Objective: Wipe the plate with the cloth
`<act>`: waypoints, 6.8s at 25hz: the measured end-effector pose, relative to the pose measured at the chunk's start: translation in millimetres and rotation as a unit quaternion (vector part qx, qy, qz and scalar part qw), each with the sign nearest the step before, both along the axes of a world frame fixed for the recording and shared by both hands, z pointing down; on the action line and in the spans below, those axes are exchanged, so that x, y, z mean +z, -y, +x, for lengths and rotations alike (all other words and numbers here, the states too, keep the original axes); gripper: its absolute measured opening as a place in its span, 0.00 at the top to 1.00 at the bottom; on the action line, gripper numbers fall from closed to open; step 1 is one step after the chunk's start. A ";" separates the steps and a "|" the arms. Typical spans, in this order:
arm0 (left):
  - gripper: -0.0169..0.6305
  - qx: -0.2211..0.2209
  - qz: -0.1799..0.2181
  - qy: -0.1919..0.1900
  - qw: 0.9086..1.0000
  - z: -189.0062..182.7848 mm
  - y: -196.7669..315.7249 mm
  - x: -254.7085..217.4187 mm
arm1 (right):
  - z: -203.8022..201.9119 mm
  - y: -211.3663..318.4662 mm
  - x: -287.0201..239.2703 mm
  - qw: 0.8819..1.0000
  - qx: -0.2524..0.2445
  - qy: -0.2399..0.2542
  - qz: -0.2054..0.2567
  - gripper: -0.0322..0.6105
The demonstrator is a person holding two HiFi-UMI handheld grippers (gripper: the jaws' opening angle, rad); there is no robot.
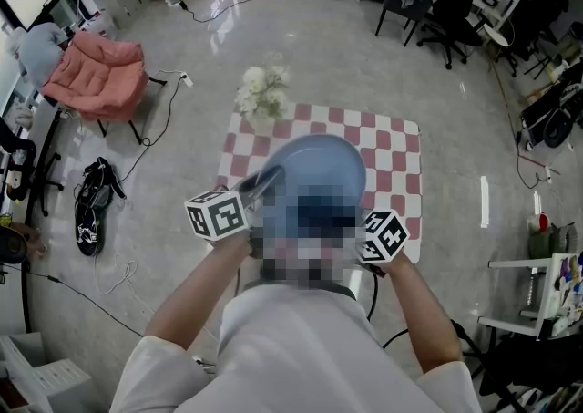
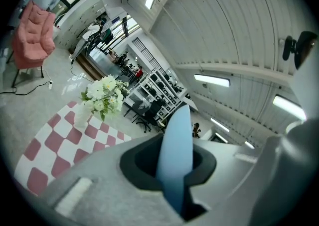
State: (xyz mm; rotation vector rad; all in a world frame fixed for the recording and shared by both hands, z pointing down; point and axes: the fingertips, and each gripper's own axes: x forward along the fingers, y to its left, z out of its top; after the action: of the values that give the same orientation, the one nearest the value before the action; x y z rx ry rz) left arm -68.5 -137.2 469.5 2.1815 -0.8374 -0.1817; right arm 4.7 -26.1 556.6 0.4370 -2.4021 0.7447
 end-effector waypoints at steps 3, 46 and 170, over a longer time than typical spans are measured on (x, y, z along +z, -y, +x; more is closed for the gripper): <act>0.92 0.000 -0.004 0.003 1.000 -4.2 0.2 4.8 | 9.7 4.8 1.8 1.000 0.010 -0.010 0.002 0.76; 0.92 -0.010 -0.074 0.010 0.997 57.5 -13.0 48.9 | 165.2 109.7 -62.3 0.965 0.243 0.047 0.092 0.76; 0.92 0.163 0.511 0.455 0.710 82.8 -21.8 -31.4 | 103.0 151.5 -81.9 0.989 0.065 0.091 0.093 0.77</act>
State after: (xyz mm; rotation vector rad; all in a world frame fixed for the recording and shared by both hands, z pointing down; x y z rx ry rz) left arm 14.3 -115.4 438.1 3.5188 -0.9203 0.9234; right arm 107.7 -177.6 474.7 0.6317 -2.6479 0.6414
